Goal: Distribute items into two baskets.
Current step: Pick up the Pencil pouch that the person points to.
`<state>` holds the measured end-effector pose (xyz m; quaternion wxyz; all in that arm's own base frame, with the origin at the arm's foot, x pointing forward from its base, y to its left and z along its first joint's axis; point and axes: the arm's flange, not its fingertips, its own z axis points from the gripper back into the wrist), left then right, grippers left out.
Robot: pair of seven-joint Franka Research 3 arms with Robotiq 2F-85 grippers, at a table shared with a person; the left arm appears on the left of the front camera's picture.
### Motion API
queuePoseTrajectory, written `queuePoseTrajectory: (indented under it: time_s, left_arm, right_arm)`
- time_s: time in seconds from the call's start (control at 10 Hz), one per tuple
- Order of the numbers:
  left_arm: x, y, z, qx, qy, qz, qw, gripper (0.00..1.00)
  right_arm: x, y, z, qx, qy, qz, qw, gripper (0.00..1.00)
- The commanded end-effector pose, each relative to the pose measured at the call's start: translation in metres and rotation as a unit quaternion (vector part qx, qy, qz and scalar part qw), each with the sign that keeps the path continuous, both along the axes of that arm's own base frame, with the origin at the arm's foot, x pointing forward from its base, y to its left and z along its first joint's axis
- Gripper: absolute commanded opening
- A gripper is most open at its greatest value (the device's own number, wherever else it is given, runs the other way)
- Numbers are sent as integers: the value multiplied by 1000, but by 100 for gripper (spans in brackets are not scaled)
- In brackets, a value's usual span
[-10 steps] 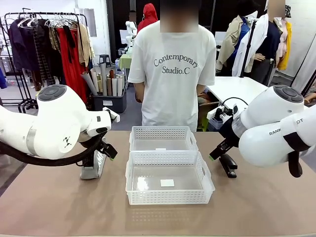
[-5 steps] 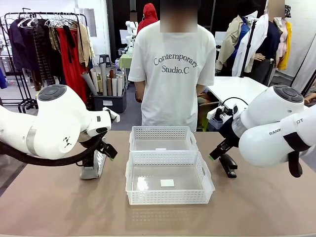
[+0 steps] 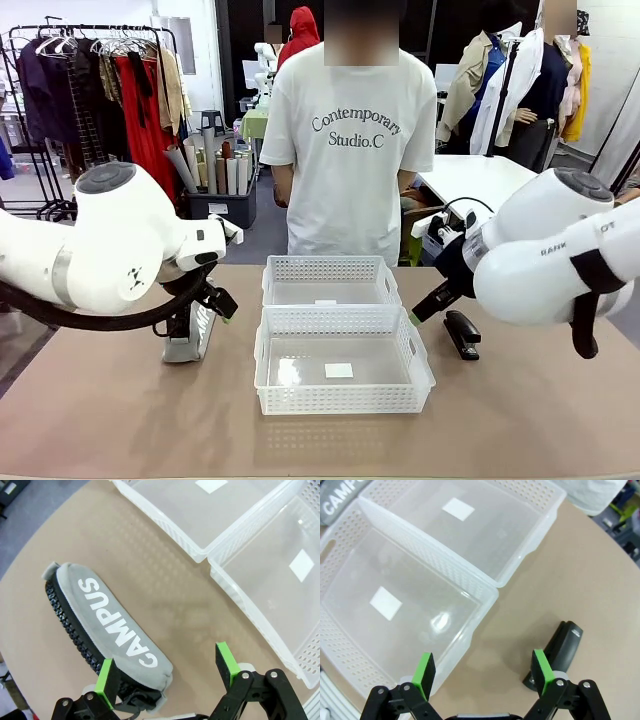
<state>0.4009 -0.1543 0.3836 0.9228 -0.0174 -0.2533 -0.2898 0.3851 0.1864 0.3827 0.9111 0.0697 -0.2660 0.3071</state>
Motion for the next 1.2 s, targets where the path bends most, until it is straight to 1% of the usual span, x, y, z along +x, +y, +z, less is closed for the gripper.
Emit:
queuePoseTrajectory:
  time_s: [0.0,0.1,0.2,0.3,0.4,0.6,0.7,0.9,1.0,1.1]
  left_arm:
    - [3,-4,31,-17,20,16,1000,100]
    - [9,-10,43,-35,32,19,999,100]
    - [15,-11,56,-58,58,23,996,100]
    - [19,-11,63,-77,78,30,994,100]
    - [27,-10,77,-106,101,34,989,100]
    - [38,-2,95,-164,124,31,978,100]
    - [40,3,100,-187,131,27,973,100]
    - [43,8,98,-241,150,15,959,100]
    - [44,12,93,-195,111,40,974,100]
    - [41,8,90,-190,97,12,977,100]
  right_arm:
    - [10,-16,22,25,6,14,1000,100]
    - [15,-17,32,34,19,14,999,100]
    - [19,-15,39,46,33,12,998,100]
    - [24,-16,50,59,55,14,997,100]
    - [32,-13,62,74,72,14,995,100]
    - [45,-15,82,124,104,15,987,100]
    - [51,-19,87,149,111,13,982,100]
    - [68,-33,93,225,135,7,965,100]
    - [74,-37,90,246,144,14,958,100]
    - [77,-39,87,234,136,12,963,100]
